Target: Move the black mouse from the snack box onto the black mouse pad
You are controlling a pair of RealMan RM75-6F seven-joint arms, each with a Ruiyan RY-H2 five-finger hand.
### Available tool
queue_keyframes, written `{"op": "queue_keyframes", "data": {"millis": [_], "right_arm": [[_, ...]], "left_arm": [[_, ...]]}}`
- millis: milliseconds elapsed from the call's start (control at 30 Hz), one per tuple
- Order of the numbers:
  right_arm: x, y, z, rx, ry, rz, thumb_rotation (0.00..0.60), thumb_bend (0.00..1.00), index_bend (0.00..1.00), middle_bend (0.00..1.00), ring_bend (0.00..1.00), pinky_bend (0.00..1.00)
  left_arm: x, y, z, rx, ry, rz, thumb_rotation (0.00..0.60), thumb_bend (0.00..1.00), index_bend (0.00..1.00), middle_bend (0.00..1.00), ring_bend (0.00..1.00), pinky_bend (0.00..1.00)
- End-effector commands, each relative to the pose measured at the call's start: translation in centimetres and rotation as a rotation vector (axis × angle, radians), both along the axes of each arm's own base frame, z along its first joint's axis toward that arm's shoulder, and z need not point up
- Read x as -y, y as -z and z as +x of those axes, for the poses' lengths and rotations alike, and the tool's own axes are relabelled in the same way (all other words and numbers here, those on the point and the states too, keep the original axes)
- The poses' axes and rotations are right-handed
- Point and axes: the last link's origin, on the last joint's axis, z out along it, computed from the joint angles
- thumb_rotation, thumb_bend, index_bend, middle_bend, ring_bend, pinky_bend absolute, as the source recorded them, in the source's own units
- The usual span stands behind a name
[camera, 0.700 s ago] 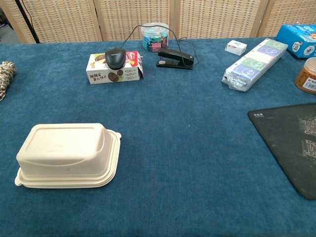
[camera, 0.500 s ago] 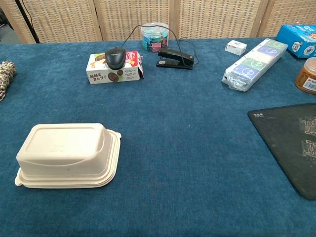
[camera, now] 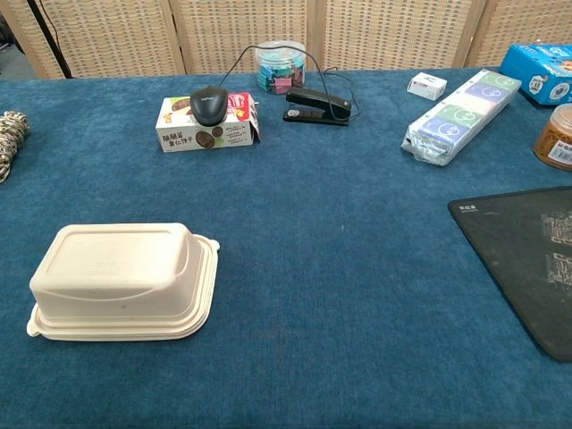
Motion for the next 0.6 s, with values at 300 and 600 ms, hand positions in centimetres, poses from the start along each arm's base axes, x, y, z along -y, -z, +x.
{"op": "queue_keyframes", "data": {"millis": [300, 600], "right_arm": [[0.7, -0.4, -0.8, -0.012, 0.051, -0.033, 0.600, 0.00, 0.00, 0.00, 0.00, 0.00], [1.2, -0.8, -1.9, -0.035, 0.108, -0.061, 0.600, 0.00, 0.00, 0.00, 0.00, 0.00]], "left_arm": [[-10.8, 4.9, 4.2, -0.178, 0.348, -0.141, 0.600, 0.13, 0.00, 0.00, 0.00, 0.00], [-16.1, 8.9, 8.0, -0.235, 0.433, -0.168, 0.600, 0.21, 0.00, 0.00, 0.00, 0.00]]}}
